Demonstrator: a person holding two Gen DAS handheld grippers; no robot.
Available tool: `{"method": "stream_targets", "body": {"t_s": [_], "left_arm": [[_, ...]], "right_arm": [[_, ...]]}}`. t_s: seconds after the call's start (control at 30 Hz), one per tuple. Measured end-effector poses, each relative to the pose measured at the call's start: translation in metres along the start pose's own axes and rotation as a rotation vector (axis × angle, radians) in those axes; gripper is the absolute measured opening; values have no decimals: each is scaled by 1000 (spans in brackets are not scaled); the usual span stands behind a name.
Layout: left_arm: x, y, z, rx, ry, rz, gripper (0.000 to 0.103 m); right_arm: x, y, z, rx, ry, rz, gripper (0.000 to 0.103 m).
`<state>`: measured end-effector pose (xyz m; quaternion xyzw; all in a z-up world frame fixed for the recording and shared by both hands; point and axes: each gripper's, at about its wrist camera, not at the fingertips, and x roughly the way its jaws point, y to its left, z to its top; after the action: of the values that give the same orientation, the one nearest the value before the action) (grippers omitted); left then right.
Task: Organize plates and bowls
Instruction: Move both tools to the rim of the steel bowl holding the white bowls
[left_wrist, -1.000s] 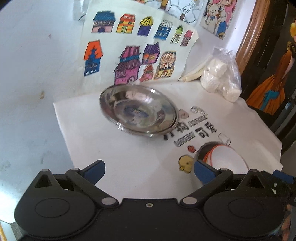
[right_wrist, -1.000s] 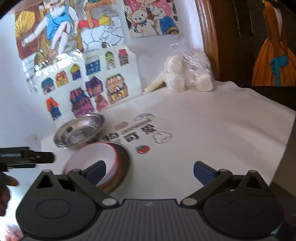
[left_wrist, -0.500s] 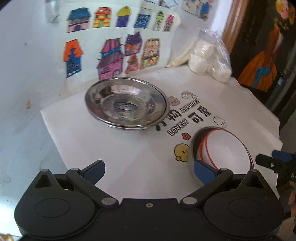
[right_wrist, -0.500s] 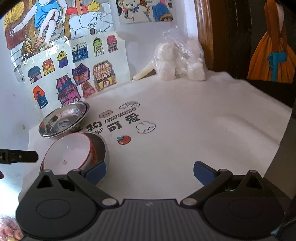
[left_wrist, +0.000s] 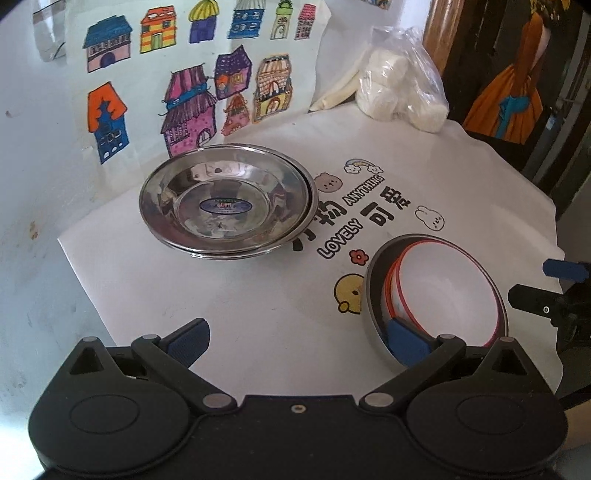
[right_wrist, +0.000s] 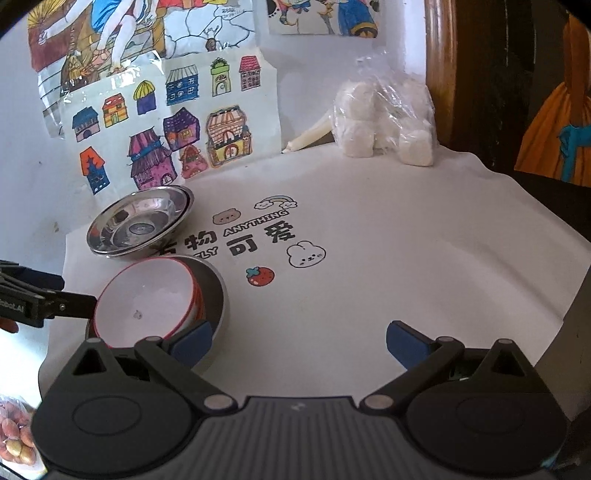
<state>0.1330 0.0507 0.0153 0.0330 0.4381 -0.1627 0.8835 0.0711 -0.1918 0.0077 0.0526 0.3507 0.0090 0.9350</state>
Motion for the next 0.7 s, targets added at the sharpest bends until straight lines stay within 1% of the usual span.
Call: {"method": "stream_targets", "body": {"t_s": [0.17, 0.47, 0.53, 0.7], "left_arm": [[9, -3, 4, 12, 42, 0, 102], [14, -7, 8, 25, 60, 29, 102], [15, -7, 9, 20, 64, 32, 102], [19, -5, 8, -13, 68, 39, 102]], "right_arm": [[7, 7, 2, -31, 31, 2, 103], [21, 25, 5, -95, 90, -35, 103], [23, 27, 6, -98, 93, -54, 103], [27, 25, 7, -68, 119, -60, 103]]}}
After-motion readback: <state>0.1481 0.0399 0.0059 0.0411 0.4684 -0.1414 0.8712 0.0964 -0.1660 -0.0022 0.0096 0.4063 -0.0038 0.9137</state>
